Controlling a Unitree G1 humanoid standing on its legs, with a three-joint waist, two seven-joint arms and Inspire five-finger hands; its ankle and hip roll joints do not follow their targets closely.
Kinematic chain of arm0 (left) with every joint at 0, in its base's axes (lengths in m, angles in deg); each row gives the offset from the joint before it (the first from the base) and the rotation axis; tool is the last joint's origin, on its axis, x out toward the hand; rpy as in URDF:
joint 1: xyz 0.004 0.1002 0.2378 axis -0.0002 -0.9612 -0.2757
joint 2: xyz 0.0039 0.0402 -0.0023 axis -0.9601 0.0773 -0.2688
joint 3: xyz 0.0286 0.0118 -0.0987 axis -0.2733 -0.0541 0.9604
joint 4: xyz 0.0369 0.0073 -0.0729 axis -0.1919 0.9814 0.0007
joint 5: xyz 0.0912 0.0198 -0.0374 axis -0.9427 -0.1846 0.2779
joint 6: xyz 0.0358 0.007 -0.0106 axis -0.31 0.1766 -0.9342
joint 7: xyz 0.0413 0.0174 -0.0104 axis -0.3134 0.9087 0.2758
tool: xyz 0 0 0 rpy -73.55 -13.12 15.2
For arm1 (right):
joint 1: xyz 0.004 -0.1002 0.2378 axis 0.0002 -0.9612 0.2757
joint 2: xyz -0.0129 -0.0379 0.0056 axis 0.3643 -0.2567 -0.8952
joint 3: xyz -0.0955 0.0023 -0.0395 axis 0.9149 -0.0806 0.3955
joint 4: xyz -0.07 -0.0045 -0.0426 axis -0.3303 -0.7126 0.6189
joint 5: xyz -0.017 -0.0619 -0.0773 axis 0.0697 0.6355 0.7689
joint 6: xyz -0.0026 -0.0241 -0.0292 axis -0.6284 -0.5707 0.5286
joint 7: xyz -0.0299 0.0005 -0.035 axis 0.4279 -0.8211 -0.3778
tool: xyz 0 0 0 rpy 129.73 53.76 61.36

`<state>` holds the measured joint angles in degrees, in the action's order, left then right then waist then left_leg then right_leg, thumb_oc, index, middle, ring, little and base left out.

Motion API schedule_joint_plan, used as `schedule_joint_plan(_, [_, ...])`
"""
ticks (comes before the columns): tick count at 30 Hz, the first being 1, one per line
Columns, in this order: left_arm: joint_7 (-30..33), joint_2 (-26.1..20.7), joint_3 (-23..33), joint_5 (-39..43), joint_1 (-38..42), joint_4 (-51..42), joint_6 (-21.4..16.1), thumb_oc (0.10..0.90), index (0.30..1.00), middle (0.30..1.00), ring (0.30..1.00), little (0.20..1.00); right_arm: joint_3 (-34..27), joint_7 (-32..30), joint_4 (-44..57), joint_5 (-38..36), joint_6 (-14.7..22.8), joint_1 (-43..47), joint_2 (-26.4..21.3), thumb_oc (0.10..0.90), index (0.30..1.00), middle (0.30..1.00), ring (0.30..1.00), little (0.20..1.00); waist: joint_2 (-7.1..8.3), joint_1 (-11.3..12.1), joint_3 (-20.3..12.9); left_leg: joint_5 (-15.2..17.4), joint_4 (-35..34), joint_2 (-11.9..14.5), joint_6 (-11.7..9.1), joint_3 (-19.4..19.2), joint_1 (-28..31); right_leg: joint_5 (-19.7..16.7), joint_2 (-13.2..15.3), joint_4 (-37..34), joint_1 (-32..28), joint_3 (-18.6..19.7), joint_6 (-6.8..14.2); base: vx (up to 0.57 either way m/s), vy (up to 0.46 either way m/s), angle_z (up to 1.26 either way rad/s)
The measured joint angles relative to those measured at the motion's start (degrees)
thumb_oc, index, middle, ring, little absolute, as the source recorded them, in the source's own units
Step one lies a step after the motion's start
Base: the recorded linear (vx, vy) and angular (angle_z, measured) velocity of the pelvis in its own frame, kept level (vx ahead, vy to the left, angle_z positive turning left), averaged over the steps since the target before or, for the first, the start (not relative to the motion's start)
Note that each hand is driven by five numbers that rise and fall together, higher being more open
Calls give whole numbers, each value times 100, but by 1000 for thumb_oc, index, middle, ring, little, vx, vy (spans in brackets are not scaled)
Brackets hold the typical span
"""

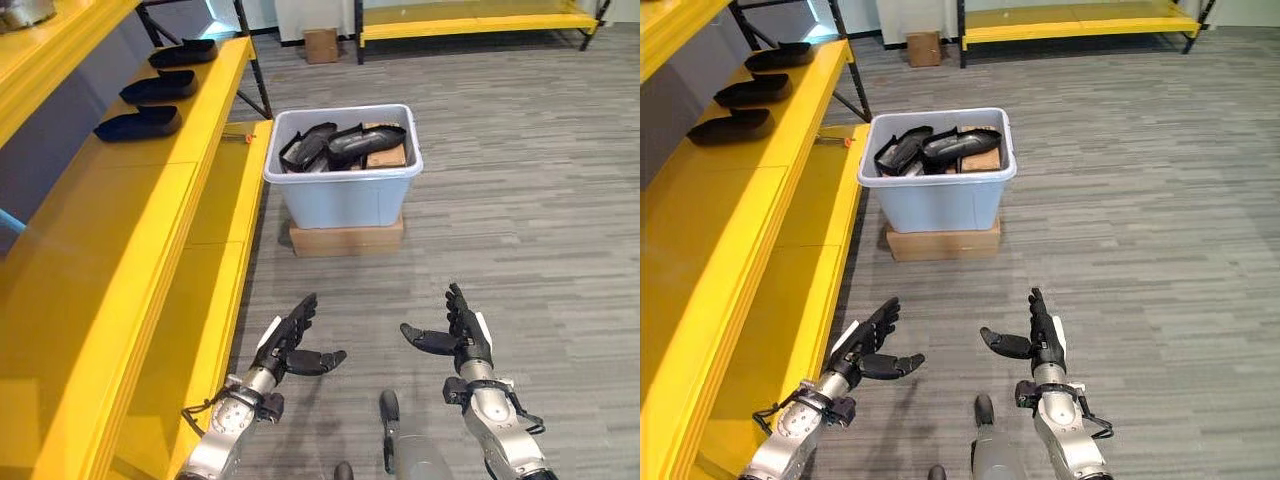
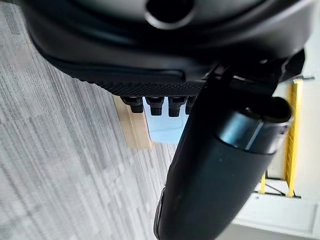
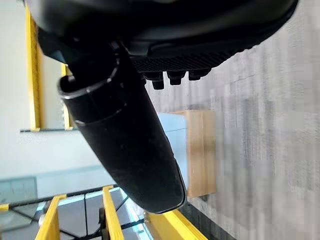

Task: Move parts from the plastic box to the shelf.

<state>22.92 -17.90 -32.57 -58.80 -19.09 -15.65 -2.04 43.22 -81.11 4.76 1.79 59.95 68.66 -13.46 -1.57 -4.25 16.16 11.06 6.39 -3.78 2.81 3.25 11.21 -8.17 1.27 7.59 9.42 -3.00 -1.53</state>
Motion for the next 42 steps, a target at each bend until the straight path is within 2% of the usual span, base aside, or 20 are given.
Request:
schedule_joint_plan(4, [-8,2,103,5,26,-141,2,900,1000,1000,1000,1000,-91,50,61,-2,7,303,-136,900,1000,1000,1000,1000,0,-54,0,109,32,300,-127,1,162,587,-189,555,0,-236,-174,283,-192,18])
schedule_joint_plan(7, [-6,8,189,6,5,-354,4,900,1000,1000,1000,1000,-104,68,181,-1,11,316,-266,900,1000,1000,1000,1000,-8,-66,-5,173,398,384,-238,5,39,962,-222,771,-16,-326,-99,281,-236,21])
schedule_joint_plan(10, [-7,11,190,96,6,-365,10,900,1000,1000,1000,1000,-111,69,215,-1,9,222,-289,900,1000,1000,1000,1000,-24,-148,-134,223,1347,365,-326,-144,-412,1134,-107,827,-44,-510,-139,149,-188,38])
schedule_joint_plan(12, [-10,61,196,240,99,-349,12,900,1000,1000,1000,1000,-118,50,212,-3,13,201,-309,900,1000,1000,1000,1000,-54,-95,-162,-5,2723,367,-626,-297,-1196,1135,-95,692,-157,-587,-321,175,-157,25])
schedule_joint_plan(13, [-20,76,191,237,109,-338,12,900,1000,1000,1000,1000,-116,29,211,-3,14,188,-304,900,1000,1000,1000,1000,-49,-30,-159,2,3020,356,-612,-331,-1355,1129,-90,602,-223,-577,-413,177,-83,0])
schedule_joint_plan(15, [-58,70,190,228,66,-325,12,900,1000,1000,1000,1000,-112,37,215,-6,16,184,-270,900,1000,1000,1000,1000,-36,72,-157,149,2632,248,-317,-448,-1548,1021,-103,303,-466,-527,-537,156,-35,-14])
schedule_joint_plan(19, [-83,23,211,219,11,-299,-45,900,1000,1000,1000,1000,-96,156,209,-11,16,196,-231,900,1000,1000,1000,1000,82,186,-149,5,1198,161,-205,-784,-1761,1065,-137,85,-719,-353,-488,246,38,-18])
schedule_joint_plan(21, [-83,22,216,229,-73,-94,-149,900,1000,1000,1000,1000,-47,196,112,-11,16,213,-177,900,1000,1000,1000,1000,164,423,-129,-599,-17,213,-338,-665,-1767,1002,-205,-209,-1048,-34,-483,319,52,-56])
schedule_joint_plan(22, [-78,22,220,230,-95,-24,-149,900,1000,1000,1000,1000,-19,206,49,-10,17,219,-179,900,1000,1000,1000,1000,149,459,-131,-792,-230,283,-379,-589,-1794,977,-250,-290,-1192,-6,-480,250,49,-51])
schedule_joint_plan(23, [-92,35,327,212,-143,92,-164,900,1000,1000,1000,1000,90,216,-96,-11,6,273,-185,900,1000,1000,1000,1000,101,538,-126,-1135,-572,487,-564,-324,-1827,1017,-361,-369,-1412,122,-470,227,57,-54])
schedule_joint_plan(24, [-85,34,438,208,-153,165,-164,900,1000,1000,1000,1000,130,239,-150,-10,6,284,-181,900,1000,1000,1000,1000,57,618,-112,-1303,-723,654,-592,-175,-1861,1059,-446,-364,-1533,155,-512,293,90,-44])
schedule_joint_plan(27, [11,4,733,-65,-140,341,-237,900,1000,1000,1000,1000,200,282,-276,-34,-12,275,-201,900,1000,1000,1000,1000,29,673,-108,-1462,-832,878,-637,135,-2061,1336,-488,-88,-1696,283,-546,300,128,-31])
schedule_joint_plan(28, [15,-9,808,-98,-143,414,-253,900,1000,1000,1000,1000,216,334,-274,-34,-11,275,-208,900,1000,1000,1000,1000,13,677,-100,-1461,-838,915,-635,138,-2097,1473,-461,108,-1710,392,-460,290,154,-33])
schedule_joint_plan(30, [25,-9,836,-114,-132,567,-264,900,1000,1000,1000,1000,285,412,-275,-30,-10,268,-215,900,1000,1000,1000,1000,-42,595,-88,-1456,-782,927,-627,-17,-2108,1698,-355,294,-1835,429,-283,391,192,-11])
schedule_joint_plan(32, [3,15,800,-108,-107,642,-278,900,1000,1000,1000,1000,364,477,-265,1,-11,238,-286,900,1000,1000,1000,1000,-166,452,-41,-1278,-699,925,-435,-463,-1977,2087,-236,479,-2107,394,-18,488,196,16])
schedule_joint_plan(33, [-3,26,797,-104,-66,646,-278,900,1000,1000,1000,1000,369,484,-243,44,-14,220,-326,900,1000,1000,1000,1000,-232,442,18,-1377,-732,904,-354,-605,-1757,2350,-206,638,-2210,411,151,567,171,8])
schedule_joint_plan(36, [22,-48,882,-41,-55,534,-277,900,1000,1000,1000,1000,365,501,-160,220,-18,273,-286,900,1000,1000,1000,1000,-29,540,40,-1560,-591,441,-389,-711,-1683,2657,282,814,-2217,493,287,441,125,-15])
schedule_joint_plan(38, [30,-153,929,-34,-39,459,-277,900,1000,1000,1000,1000,359,499,-121,220,-14,336,-218,900,1000,1000,1000,1000,-24,629,49,-1812,-474,312,-262,-746,-1683,2710,419,789,-2281,555,339,392,121,-24])
schedule_joint_plan(41, [-12,-306,984,-29,-22,422,-277,900,1000,1000,1000,1000,349,478,-113,210,-13,341,-79,900,1000,1000,1000,1000,120,636,79,-1858,-130,153,-171,-780,-1727,2785,592,724,-2453,533,393,384,112,1])
schedule_joint_plan(42, [-31,-394,984,-35,-16,349,-278,900,1000,1000,1000,1000,314,455,-81,211,-7,333,-27,900,1000,1000,1000,1000,262,674,75,-1764,79,42,-113,-778,-1860,2941,736,626,-2460,483,320,439,136,15])
